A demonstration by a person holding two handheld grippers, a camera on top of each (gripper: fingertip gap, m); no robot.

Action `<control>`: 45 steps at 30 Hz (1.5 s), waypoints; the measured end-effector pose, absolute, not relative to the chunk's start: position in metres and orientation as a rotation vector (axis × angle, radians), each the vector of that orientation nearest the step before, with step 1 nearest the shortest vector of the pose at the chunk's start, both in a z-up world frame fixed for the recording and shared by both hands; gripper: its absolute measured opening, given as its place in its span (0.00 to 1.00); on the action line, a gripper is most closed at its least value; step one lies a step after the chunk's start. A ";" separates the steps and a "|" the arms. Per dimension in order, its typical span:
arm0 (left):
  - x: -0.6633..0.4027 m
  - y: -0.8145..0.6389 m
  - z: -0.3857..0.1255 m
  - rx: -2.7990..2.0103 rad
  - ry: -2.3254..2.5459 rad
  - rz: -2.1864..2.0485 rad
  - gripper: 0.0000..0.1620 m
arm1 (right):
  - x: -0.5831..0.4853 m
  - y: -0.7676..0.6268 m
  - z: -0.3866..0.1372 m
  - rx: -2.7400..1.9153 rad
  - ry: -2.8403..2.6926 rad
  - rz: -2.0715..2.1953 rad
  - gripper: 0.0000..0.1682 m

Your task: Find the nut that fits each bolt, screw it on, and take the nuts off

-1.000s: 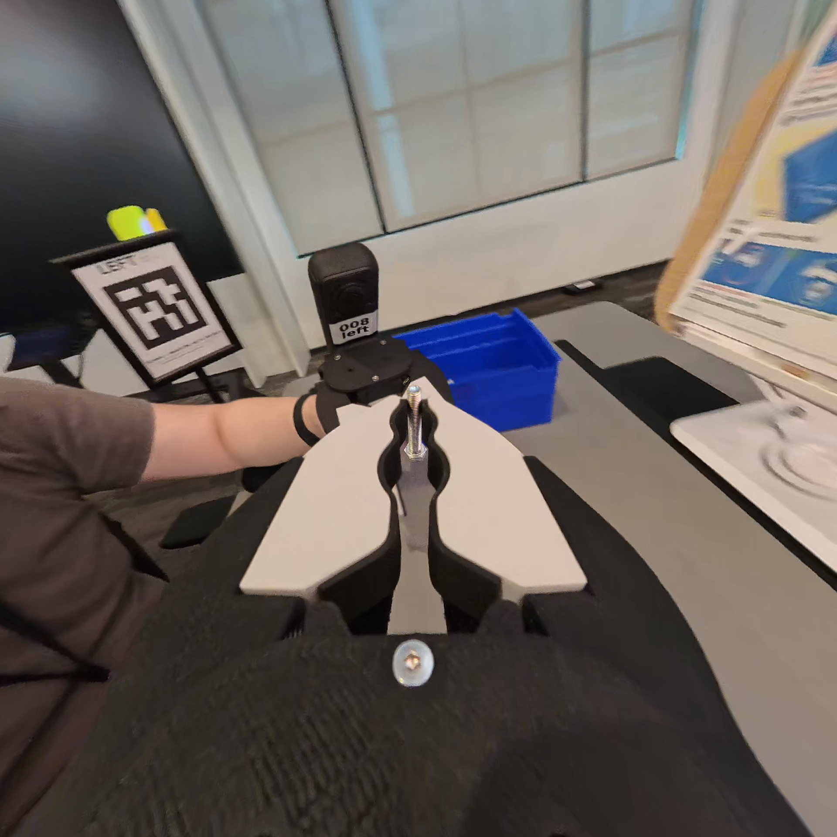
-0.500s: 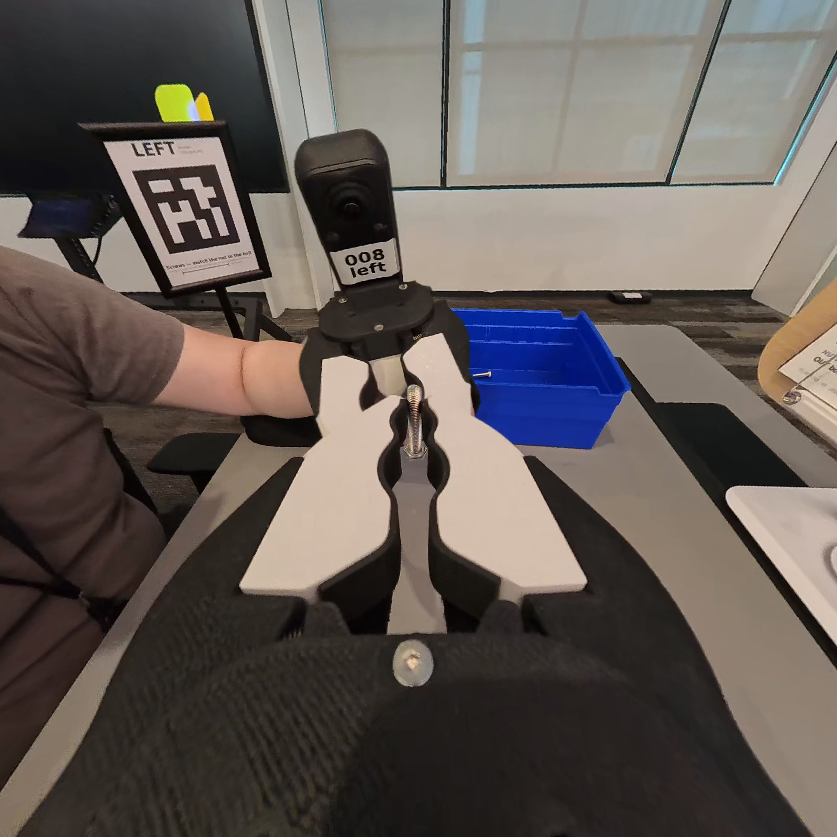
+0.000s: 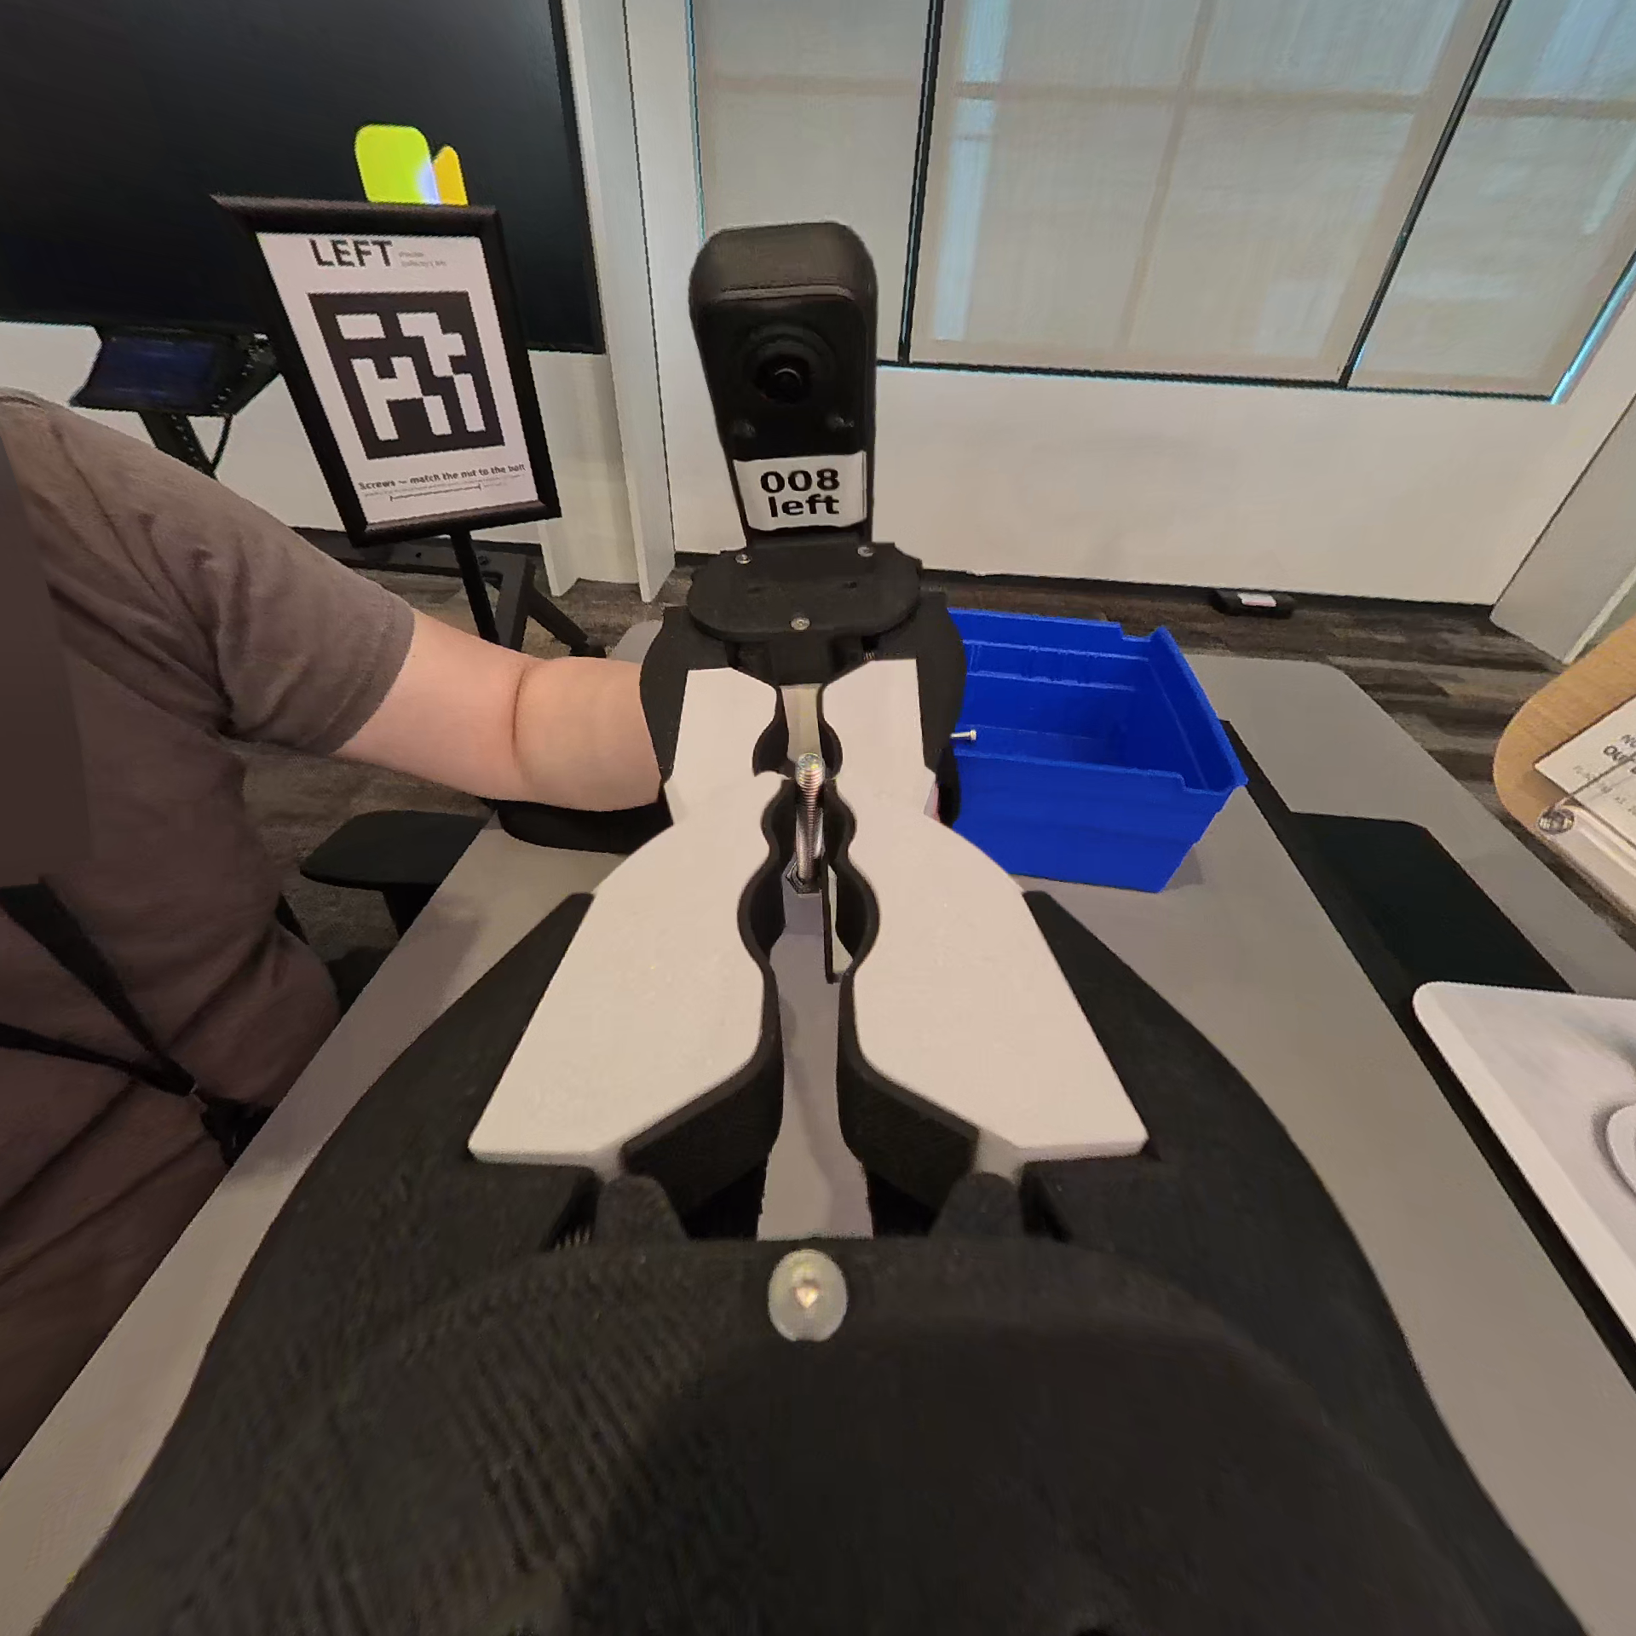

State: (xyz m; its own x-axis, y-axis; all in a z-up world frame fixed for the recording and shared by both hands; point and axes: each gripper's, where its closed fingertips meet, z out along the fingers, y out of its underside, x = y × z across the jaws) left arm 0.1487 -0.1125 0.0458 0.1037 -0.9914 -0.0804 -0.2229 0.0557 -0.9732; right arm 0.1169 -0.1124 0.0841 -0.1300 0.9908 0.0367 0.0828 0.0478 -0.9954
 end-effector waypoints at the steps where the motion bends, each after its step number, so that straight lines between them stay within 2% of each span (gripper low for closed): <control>1: 0.148 -0.112 0.044 -1.383 1.314 -0.971 0.08 | 0.115 -0.111 0.082 -1.199 -1.386 1.229 0.04; 8: 0.137 -0.111 0.042 -1.511 1.237 -1.245 0.12 | 0.110 -0.100 0.066 -1.393 -1.346 1.261 0.04; 12: 0.132 -0.105 0.052 -1.529 1.120 -1.480 0.09 | 0.107 -0.095 0.075 -1.451 -1.199 1.447 0.04; 16: 0.134 -0.102 0.043 -1.594 1.106 -1.512 0.10 | 0.104 -0.090 0.069 -1.512 -1.145 1.529 0.04; 20: 0.135 -0.102 0.038 -1.641 1.080 -1.610 0.06 | 0.100 -0.089 0.059 -1.570 -1.151 1.544 0.04; 23: 0.135 -0.102 0.036 -1.644 1.087 -1.620 0.03 | 0.101 -0.086 0.056 -1.583 -1.151 1.540 0.04; 32: 0.132 -0.097 0.031 -1.689 1.071 -1.615 0.07 | 0.108 -0.081 0.052 -1.597 -1.150 1.555 0.04; 37: 0.130 -0.095 0.032 -1.676 1.071 -1.590 0.04 | 0.112 -0.078 0.055 -1.589 -1.116 1.582 0.04; 45: 0.131 -0.096 0.027 -1.687 1.087 -1.592 0.03 | 0.114 -0.078 0.051 -1.612 -1.144 1.560 0.04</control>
State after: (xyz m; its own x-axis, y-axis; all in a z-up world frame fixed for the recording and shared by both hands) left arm 0.1312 -0.0960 0.0273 -0.0402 -0.8536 0.5193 -0.1730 -0.5060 -0.8450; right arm 0.1136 -0.0779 0.0509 -0.0691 0.8886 -0.4533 0.1656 -0.4379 -0.8836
